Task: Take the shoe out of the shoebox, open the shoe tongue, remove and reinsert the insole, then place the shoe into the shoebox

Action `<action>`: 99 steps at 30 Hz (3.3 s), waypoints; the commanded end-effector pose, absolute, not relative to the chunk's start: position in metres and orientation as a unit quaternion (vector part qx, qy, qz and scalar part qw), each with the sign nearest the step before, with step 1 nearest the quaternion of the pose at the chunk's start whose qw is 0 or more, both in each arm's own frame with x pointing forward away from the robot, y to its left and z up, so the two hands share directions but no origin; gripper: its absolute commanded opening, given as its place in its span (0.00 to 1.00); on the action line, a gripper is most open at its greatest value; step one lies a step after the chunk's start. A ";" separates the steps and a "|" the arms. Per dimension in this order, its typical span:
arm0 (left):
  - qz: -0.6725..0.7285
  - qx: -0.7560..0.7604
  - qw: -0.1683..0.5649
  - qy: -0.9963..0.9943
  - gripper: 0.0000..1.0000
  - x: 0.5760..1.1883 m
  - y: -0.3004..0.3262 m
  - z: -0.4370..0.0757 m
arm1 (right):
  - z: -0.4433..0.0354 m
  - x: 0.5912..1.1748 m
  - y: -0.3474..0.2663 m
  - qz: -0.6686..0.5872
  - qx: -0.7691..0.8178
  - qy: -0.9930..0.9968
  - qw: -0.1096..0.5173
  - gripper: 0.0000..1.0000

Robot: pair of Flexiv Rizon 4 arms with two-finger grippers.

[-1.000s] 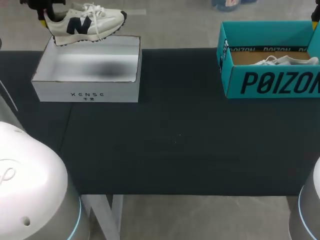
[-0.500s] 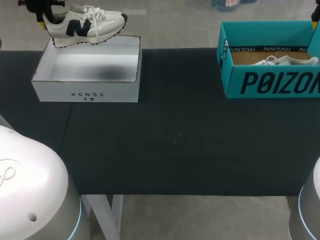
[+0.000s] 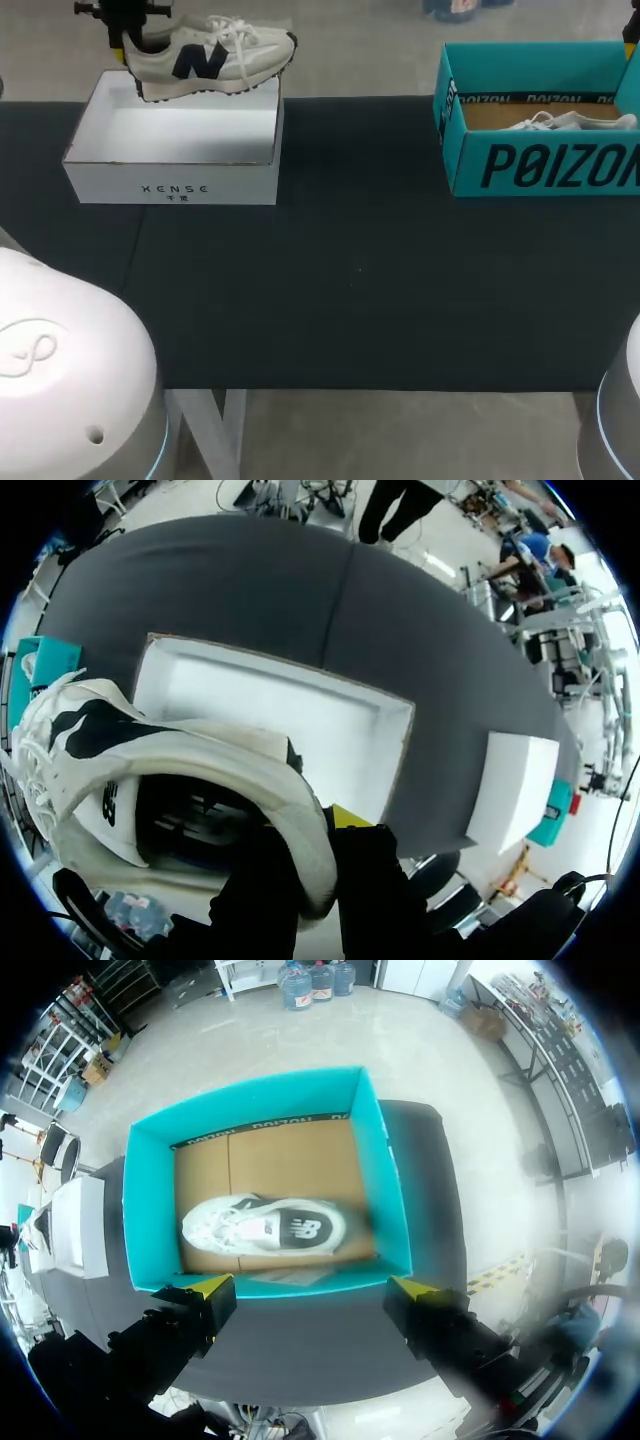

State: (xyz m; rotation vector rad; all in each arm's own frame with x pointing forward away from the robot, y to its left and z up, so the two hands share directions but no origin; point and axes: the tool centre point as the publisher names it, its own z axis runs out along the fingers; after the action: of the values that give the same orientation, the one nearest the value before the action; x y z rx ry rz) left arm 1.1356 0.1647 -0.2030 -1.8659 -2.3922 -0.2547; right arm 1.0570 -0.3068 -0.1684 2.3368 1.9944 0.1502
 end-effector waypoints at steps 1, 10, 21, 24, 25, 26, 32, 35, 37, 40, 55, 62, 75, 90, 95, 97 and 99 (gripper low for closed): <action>-0.133 -0.616 0.016 -0.776 0.00 1.098 0.144 -0.199 | -0.168 1.057 -0.307 0.049 0.760 0.648 0.033 1.00; -0.141 -0.656 0.022 -0.742 0.00 1.052 0.081 -0.220 | -0.168 1.057 -0.307 0.049 0.760 0.648 0.033 1.00; -0.123 -0.629 0.012 -0.767 0.00 0.993 0.047 -0.241 | -0.168 1.057 -0.307 0.049 0.760 0.648 0.033 1.00; -0.122 -0.633 0.005 -0.764 0.00 0.977 0.035 -0.243 | -0.168 1.057 -0.307 0.049 0.760 0.648 0.033 1.00; -0.126 -0.635 0.004 -0.762 0.00 0.972 0.029 -0.244 | -0.168 1.057 -0.307 0.049 0.760 0.648 0.033 1.00; -0.128 -0.636 0.002 -0.761 0.00 0.969 0.026 -0.244 | -0.168 1.057 -0.307 0.049 0.760 0.648 0.033 1.00; -0.145 -0.647 -0.003 -0.749 0.00 0.946 -0.004 -0.248 | -0.168 1.057 -0.307 0.049 0.760 0.648 0.033 1.00; -0.158 -0.651 -0.002 -0.743 0.00 0.937 -0.022 -0.255 | -0.168 1.057 -0.307 0.049 0.760 0.648 0.033 1.00; -0.160 -0.648 -0.001 -0.745 0.00 0.933 -0.032 -0.262 | -0.168 1.057 -0.307 0.049 0.760 0.648 0.033 1.00; -0.152 -0.661 0.001 -0.735 0.00 0.924 -0.049 -0.275 | -0.168 1.057 -0.307 0.049 0.760 0.648 0.033 1.00; -0.169 -0.645 0.046 -0.744 0.00 0.889 -0.080 -0.330 | -0.168 1.057 -0.307 0.049 0.760 0.648 0.033 1.00; -0.167 -0.638 0.062 -0.749 0.00 0.875 -0.087 -0.343 | -0.168 1.057 -0.307 0.049 0.760 0.648 0.033 1.00; -0.166 -0.629 0.072 -0.756 0.00 0.863 -0.094 -0.376 | -0.168 1.057 -0.307 0.049 0.760 0.648 0.033 1.00; -0.101 -0.650 0.052 -0.752 1.00 0.864 -0.087 -0.363 | -0.168 1.057 -0.307 0.049 0.760 0.648 0.033 1.00; -0.066 -0.658 0.035 -0.749 1.00 0.863 -0.089 -0.345 | -0.168 1.057 -0.307 0.049 0.760 0.648 0.033 1.00; -0.058 -0.661 0.032 -0.747 1.00 0.863 -0.090 -0.339 | -0.168 1.057 -0.307 0.049 0.760 0.648 0.033 1.00; -0.045 -0.662 0.023 -0.748 1.00 0.863 -0.089 -0.333 | -0.168 1.057 -0.307 0.049 0.760 0.648 0.033 1.00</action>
State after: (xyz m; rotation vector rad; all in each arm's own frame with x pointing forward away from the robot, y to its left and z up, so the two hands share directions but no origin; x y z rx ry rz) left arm 0.8663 -0.0998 -0.3432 -2.0119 -2.2786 -0.2004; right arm 1.0570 -0.3067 -0.1684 2.3368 1.9943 0.1502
